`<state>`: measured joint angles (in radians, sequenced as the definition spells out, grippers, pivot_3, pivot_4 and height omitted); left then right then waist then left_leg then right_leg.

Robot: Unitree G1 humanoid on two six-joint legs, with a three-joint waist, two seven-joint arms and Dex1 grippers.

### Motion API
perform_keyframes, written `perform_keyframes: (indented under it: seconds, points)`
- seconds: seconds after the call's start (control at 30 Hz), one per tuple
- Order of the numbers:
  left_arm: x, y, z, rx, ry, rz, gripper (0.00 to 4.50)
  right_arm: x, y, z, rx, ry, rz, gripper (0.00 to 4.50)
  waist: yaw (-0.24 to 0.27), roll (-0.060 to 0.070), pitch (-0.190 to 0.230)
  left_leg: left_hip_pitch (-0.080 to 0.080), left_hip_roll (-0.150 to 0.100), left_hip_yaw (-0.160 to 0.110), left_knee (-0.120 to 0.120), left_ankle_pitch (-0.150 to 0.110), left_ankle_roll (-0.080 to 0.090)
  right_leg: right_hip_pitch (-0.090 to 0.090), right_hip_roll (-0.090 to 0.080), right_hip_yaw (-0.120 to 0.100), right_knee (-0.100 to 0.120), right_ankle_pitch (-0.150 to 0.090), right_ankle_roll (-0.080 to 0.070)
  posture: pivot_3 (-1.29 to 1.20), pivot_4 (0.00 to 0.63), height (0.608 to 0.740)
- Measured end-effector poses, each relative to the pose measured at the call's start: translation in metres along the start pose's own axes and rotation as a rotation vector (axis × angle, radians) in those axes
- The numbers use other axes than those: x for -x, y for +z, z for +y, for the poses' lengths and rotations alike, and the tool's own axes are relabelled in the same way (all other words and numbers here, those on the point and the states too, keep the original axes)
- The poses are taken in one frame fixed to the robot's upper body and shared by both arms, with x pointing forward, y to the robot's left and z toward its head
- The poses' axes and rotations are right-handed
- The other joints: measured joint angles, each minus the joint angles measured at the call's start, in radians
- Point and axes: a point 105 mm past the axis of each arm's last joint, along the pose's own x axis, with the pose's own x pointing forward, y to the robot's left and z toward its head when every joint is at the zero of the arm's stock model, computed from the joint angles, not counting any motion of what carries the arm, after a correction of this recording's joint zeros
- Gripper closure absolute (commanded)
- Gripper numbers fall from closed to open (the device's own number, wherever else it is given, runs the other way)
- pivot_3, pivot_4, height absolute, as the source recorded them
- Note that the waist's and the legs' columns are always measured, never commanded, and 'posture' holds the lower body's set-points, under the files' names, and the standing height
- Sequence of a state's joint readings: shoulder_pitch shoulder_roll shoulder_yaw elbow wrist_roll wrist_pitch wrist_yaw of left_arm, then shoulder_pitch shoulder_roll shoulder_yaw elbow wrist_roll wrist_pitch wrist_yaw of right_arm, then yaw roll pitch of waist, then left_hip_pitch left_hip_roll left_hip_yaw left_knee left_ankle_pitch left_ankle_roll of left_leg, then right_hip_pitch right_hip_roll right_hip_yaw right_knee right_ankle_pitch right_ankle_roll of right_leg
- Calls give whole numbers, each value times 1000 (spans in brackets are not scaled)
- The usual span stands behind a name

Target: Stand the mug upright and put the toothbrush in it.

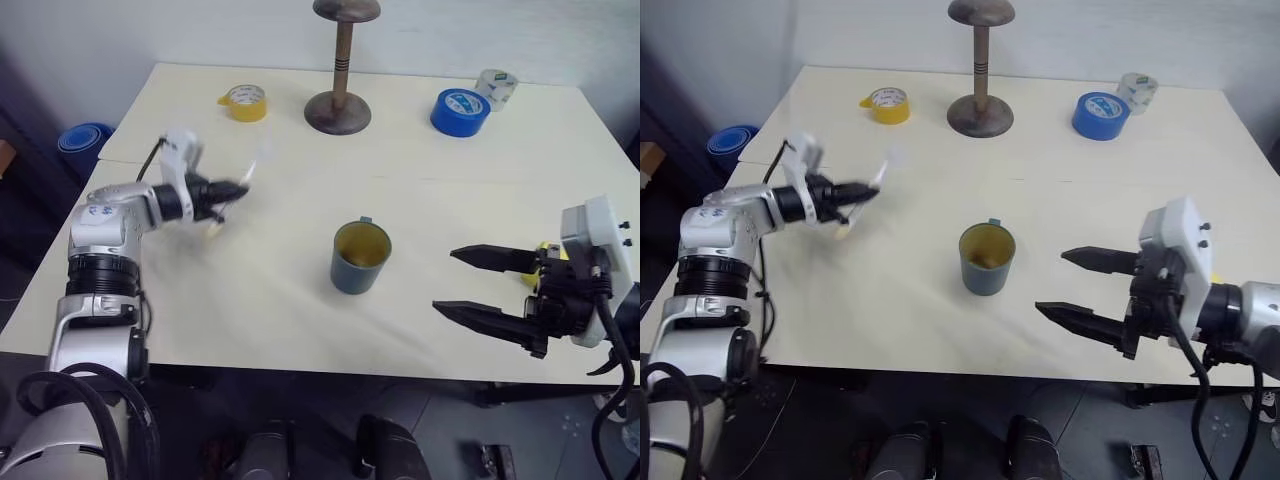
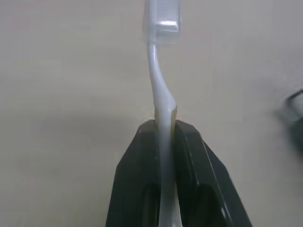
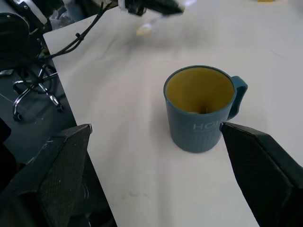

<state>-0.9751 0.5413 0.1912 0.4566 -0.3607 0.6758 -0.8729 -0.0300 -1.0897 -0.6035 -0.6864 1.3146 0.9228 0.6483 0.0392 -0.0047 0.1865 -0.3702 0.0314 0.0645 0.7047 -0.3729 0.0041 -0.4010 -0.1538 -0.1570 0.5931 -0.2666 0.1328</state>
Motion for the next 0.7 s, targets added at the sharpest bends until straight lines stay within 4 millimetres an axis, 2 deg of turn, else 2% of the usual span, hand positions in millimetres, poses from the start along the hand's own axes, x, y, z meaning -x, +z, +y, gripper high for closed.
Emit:
perform_keyframes:
  seconds: [0.07,0.17,0.23,0.33,0.43,0.53,0.7]
  points:
    - [-13,29,-29,2,-97,-163,4385,3,2,-3,-2,-28,-9,0,4,0,0,0,0,0,0,0,0,0,0,0,0,0,0,0,150,740]
    - [-36,49,-79,56,-250,-319,4385,5,2,-8,-7,-76,-16,0,11,0,0,1,0,0,1,0,0,2,0,0,0,0,0,0,150,740]
    - [-49,48,-110,93,-348,-350,4385,6,1,-9,-15,-90,-16,0,12,0,0,1,0,1,1,0,0,2,0,1,-1,0,0,0,150,740]
    - [-65,34,-135,160,-399,-360,4385,7,-4,-10,-41,-108,-7,0,10,0,0,2,0,1,1,0,0,2,0,1,0,0,0,0,150,740]
    - [-76,21,-148,188,-412,-346,4385,10,-2,-12,-37,-135,-17,0,9,0,0,2,0,2,1,0,0,2,1,1,-2,1,-1,0,150,740]
    - [-81,19,-149,170,-405,-358,4385,10,-4,-11,-46,-146,-13,0,13,0,0,2,0,2,1,0,0,2,1,2,-3,1,-1,0,150,740]
    - [-82,-1,-149,132,-409,-306,4385,10,-6,-9,-50,-153,-3,0,14,0,0,1,0,2,1,0,0,2,1,2,-3,1,-1,0,150,740]
